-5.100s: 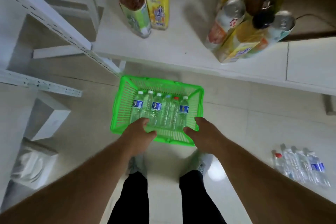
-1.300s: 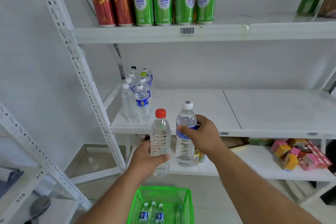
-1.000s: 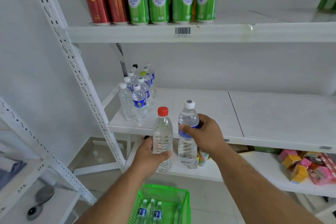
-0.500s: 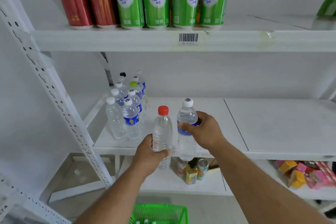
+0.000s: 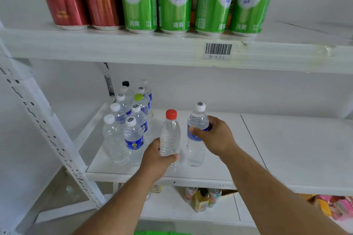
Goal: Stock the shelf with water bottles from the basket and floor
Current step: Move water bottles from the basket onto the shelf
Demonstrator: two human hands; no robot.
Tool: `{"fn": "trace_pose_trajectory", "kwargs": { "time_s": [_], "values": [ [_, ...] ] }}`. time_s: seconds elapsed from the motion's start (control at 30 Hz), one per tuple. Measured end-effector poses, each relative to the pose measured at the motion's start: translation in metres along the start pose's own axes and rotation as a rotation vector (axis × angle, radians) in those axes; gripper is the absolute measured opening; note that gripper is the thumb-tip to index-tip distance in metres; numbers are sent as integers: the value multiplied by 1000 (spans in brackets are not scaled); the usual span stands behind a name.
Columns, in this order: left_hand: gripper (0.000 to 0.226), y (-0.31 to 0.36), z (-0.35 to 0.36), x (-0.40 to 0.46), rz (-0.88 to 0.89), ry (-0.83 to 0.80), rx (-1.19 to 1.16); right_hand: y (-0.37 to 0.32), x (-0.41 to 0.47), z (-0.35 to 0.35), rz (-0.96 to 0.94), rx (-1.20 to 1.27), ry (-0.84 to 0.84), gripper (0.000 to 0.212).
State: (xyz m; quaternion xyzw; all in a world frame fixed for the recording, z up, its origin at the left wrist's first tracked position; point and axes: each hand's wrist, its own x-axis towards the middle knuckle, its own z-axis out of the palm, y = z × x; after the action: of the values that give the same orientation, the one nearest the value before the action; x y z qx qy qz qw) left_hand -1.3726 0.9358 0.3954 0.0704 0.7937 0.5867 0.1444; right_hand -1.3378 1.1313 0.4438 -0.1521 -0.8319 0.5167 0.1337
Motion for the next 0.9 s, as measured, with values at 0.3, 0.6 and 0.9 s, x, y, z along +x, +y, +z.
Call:
{"fn": "trace_pose_trajectory", "kwargs": {
  "time_s": [0.3,0.6,0.9],
  "values": [
    [47,10,24,71,0,110,-38,11,77,5,-1,66,-58,20],
    [42,-1,39,172,11,276,-15,20,159,22,41,-5,-78,23],
    [47,-11,47,247,36,313,-7,14,207,36,-46,-112,-145,14]
  ]
}}
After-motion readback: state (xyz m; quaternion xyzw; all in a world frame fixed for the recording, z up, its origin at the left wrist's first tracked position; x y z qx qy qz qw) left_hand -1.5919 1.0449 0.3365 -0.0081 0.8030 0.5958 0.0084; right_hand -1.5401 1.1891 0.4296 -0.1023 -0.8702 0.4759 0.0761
